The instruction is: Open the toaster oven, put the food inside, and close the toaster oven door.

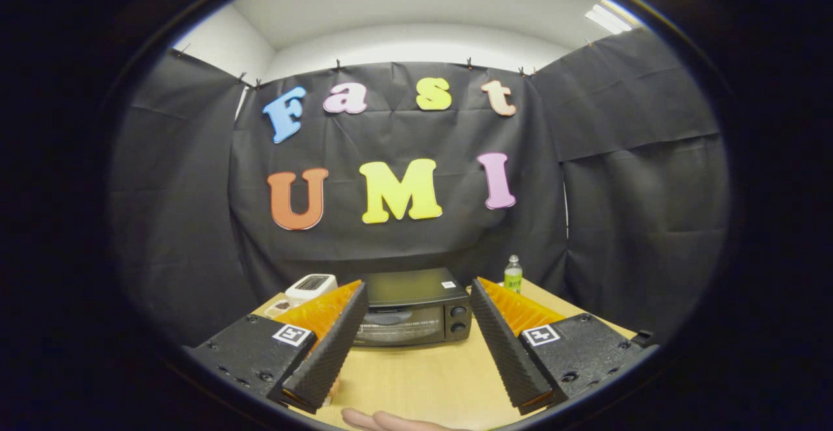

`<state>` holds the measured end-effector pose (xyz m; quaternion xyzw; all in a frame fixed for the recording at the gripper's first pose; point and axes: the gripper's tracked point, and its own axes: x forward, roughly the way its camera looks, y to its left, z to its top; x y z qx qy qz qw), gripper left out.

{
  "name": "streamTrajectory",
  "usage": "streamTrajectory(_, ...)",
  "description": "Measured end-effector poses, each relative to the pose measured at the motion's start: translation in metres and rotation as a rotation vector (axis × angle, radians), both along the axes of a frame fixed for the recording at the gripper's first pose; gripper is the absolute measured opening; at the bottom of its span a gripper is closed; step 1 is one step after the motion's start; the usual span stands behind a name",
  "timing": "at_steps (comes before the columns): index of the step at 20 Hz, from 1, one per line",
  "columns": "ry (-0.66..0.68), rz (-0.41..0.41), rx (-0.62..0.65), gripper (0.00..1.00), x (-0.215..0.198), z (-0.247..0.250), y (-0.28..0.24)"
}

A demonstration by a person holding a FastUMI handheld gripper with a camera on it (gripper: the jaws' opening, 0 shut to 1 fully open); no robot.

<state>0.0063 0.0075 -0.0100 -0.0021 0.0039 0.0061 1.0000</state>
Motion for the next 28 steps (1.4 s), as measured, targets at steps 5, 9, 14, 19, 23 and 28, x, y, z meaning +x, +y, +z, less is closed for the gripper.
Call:
streamTrajectory(5,0.004,-0.003,-0.012,1.0,0.003,-0.004,0.002)
streamTrajectory(9,0.006,0.0,-0.022,1.0,0.013,-0.009,0.006)
streamTrajectory(14,0.029,0.019,-0.033,1.0,0.047,-0.032,0.013)
streamTrajectory(19,0.065,0.012,-0.061,1.0,0.1,-0.064,0.015)
streamTrajectory(23,0.131,0.025,-0.051,1.0,0.143,-0.098,0.027)
streamTrajectory(28,0.218,0.058,-0.066,1.0,0.194,-0.14,0.041)
